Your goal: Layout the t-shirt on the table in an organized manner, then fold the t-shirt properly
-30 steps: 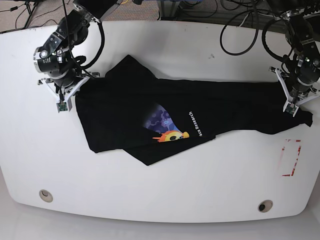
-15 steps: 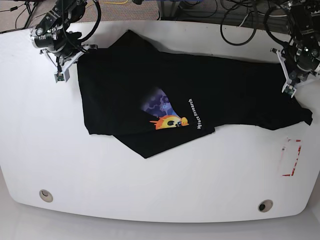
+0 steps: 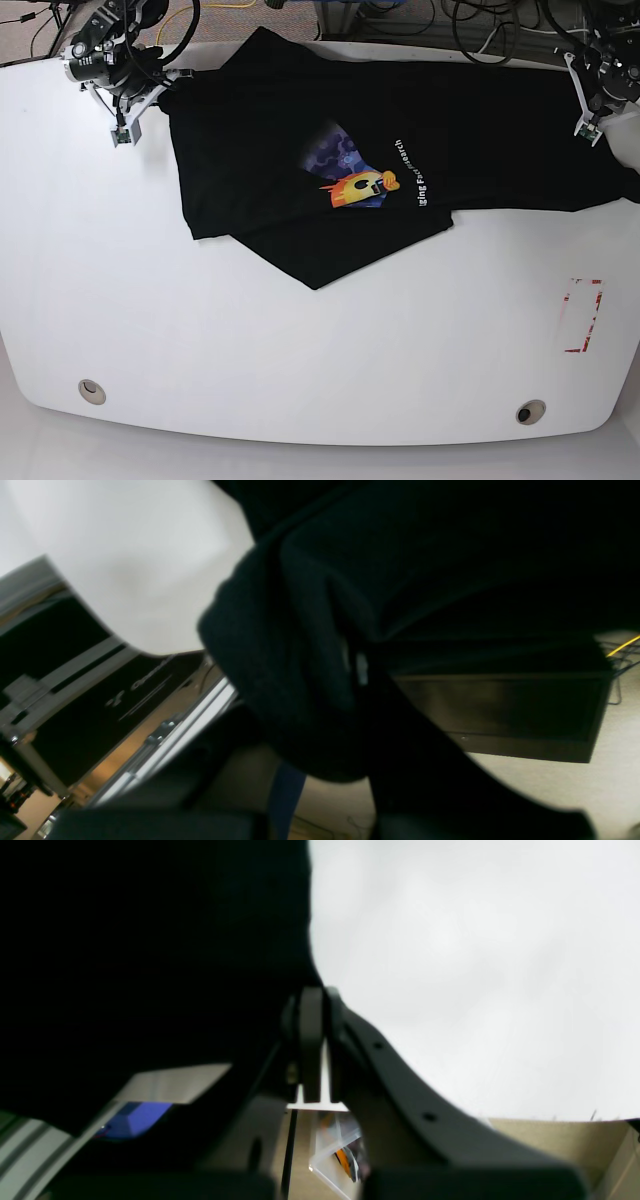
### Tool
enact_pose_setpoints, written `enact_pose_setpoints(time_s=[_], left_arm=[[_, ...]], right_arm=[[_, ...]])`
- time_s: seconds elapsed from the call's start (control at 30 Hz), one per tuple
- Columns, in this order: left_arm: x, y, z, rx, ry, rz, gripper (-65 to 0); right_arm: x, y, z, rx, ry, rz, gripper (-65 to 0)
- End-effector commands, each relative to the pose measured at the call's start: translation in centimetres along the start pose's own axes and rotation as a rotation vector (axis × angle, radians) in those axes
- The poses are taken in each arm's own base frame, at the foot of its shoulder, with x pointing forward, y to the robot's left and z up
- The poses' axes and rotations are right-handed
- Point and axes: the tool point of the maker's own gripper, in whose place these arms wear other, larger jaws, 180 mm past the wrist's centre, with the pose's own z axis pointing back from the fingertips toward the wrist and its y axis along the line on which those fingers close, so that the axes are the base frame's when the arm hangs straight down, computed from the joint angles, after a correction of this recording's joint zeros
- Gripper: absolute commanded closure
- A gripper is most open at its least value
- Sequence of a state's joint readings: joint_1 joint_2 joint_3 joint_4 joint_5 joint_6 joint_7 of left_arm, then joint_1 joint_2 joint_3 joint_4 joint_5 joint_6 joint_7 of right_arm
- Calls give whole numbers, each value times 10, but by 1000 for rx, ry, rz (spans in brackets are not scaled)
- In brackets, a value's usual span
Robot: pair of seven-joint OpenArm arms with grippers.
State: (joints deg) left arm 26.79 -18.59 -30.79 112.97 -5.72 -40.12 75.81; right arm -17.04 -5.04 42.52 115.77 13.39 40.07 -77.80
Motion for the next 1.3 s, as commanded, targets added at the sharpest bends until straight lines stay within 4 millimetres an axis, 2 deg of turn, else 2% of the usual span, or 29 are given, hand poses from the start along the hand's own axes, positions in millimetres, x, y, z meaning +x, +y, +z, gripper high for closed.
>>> enact_pose_setpoints(time_s=[0.0, 0.13, 0.23, 0.27, 0.4, 0.57, 0.77, 0.87, 1.0, 1.07, 1.13, 1.27], left_arm=[[0, 10, 5, 38, 8, -9, 0], [1, 11, 5, 38, 4, -8, -117], [11, 15, 6, 47, -22, 2, -222], [14, 17, 7, 51, -29, 6, -247], [29, 25, 10, 68, -68, 23, -314], [57, 30, 16, 82, -129, 18, -318], [62, 44, 22, 112, -135, 47, -318], [62, 46, 23, 116, -138, 52, -319], [61, 47, 23, 119, -135, 58, -319], [54, 53, 23, 129, -126, 80, -319], [42, 56, 24, 134, -111, 112, -319], [34, 64, 28, 110, -162, 204, -318]], right_arm=[[7, -7, 5, -29, -22, 11, -152], [11, -8, 5, -31, -33, 11, -349], [21, -17, 9, -48, -56, 28, -441], [25, -19, 10, -54, -65, 31, -450], [44, -24, 12, -70, -108, 37, -450], [74, -34, 19, -95, -173, 53, -450], [109, -36, 27, -105, -257, 60, -450], [122, -36, 30, -104, -289, 60, -450], [128, -35, 32, -102, -305, 60, -450], [137, -32, 32, -92, -321, 66, -450], [144, -21, 28, -66, -323, 97, -450], [153, 2, 21, -16, -318, 160, -450]])
